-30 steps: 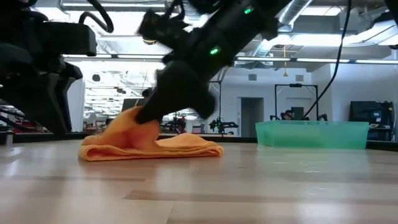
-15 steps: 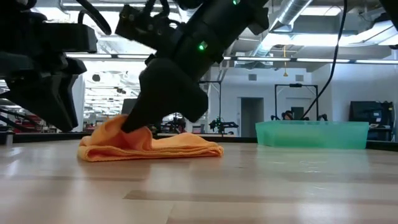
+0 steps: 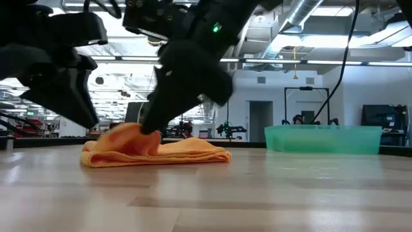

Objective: Roll microfiber towels into tight, uniform cylinder then place into a basket
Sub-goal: Fold the orange microfiber towel

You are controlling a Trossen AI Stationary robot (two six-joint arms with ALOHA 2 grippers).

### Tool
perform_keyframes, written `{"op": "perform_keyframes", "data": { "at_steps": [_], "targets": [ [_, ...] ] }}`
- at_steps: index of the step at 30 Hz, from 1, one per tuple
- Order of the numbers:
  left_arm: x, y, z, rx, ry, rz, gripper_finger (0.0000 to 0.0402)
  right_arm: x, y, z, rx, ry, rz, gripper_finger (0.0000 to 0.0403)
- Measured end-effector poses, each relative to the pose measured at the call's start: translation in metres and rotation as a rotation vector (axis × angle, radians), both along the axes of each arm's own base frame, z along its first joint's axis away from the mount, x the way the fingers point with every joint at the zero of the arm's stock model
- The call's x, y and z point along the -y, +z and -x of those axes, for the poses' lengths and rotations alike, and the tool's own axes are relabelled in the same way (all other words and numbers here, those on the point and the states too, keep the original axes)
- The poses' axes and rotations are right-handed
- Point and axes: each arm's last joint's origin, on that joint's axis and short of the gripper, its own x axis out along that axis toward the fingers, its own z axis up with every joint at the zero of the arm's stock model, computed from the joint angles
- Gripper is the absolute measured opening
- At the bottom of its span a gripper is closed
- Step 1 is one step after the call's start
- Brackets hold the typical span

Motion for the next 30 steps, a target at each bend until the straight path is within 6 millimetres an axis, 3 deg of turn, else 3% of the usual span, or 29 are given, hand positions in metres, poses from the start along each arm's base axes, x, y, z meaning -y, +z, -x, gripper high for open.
{"op": "perform_keyframes", "data": {
  "at_steps": [6,16,24,30],
  "targets": [
    [0.001,-0.008,-0.003,0.103,-0.023,0.016,0.0084,0.006,0.002,0.018,-0.219,-0.095,0.03,0.0121],
    [0.005,-0.004,-0.011,0.217,-0.01,0.038,0.0084,0.019,0.0,0.02,-0.233,-0.151,0.061,0.0116],
    [0.01,-0.033,-0.019,0.176,-0.005,-0.001,0.0084,0.037,0.0,0.02,-0.269,-0.215,0.064,0.0116],
    [0.013,-0.044,-0.021,0.151,-0.024,0.015,0.0084,0.038,-0.006,0.019,-0.252,-0.219,0.021,0.0116]
  ]
}}
